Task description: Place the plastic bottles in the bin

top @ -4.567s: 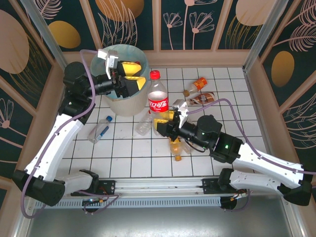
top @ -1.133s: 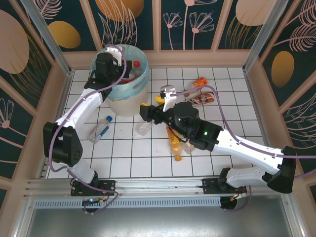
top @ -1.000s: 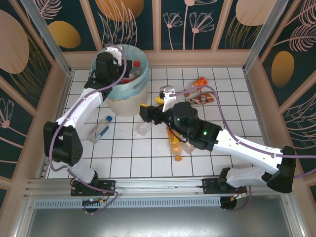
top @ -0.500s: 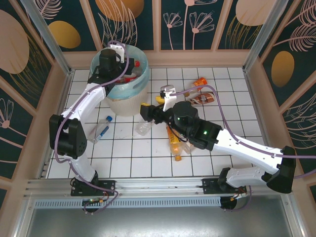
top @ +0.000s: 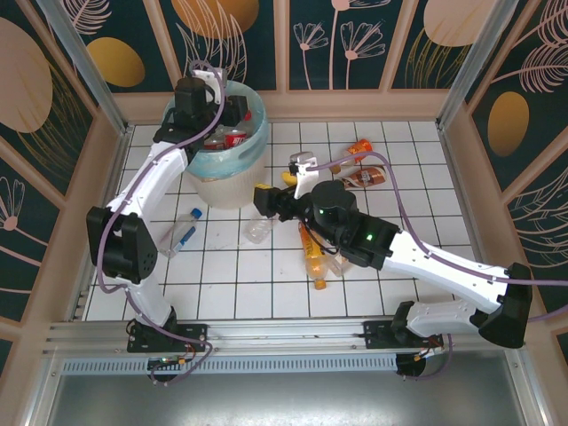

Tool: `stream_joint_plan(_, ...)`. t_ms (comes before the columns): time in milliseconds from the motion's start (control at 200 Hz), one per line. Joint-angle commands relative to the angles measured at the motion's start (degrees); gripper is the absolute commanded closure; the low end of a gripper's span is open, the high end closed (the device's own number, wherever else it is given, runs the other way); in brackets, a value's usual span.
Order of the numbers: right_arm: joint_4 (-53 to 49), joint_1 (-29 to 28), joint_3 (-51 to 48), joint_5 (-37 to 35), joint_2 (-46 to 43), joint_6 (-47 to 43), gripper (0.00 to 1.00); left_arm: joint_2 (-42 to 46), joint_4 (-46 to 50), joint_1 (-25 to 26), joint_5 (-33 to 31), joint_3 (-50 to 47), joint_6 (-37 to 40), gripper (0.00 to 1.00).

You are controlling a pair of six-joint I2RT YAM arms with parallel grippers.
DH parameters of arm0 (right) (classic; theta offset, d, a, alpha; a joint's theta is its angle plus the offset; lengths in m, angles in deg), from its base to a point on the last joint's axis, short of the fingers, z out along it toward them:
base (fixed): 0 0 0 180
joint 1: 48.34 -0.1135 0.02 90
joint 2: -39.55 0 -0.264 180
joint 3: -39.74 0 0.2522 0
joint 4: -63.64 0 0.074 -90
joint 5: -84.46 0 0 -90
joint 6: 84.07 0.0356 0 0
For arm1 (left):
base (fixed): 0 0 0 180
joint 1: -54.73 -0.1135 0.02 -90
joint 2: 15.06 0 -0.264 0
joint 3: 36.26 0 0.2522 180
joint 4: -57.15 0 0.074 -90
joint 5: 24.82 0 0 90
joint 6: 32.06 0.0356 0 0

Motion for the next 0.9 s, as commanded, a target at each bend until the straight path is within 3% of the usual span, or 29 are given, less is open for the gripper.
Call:
stream_joint_plan(0, 0.22, 0.55, 0.34, 0.13, -0.02, 0.33, 0.22, 3.14, -1.56, -0.12, 1.7, 3.17, -2.09, 0.51)
stream_joint_plan(260, 0.31, 0.65, -0.29, 1.13, -0.25, 1.01, 0.22, -3.51, 7.86, -0.11, -4.05, 7.01, -3.37, 0.73)
stream_joint_plan(385, -0.31, 0.74, -0.71, 1.08, -0.81, 1.16, 0.22, -5.26, 8.52, -0.12, -5.57, 5.27, -3.67, 0.76)
stream_joint_plan(896, -0.46, 0.83, -1.23, 1.7, -1.23, 2.33, 0.22, -10.56, 14.54, -0.17, 2.52, 8.33, -5.63, 0.84)
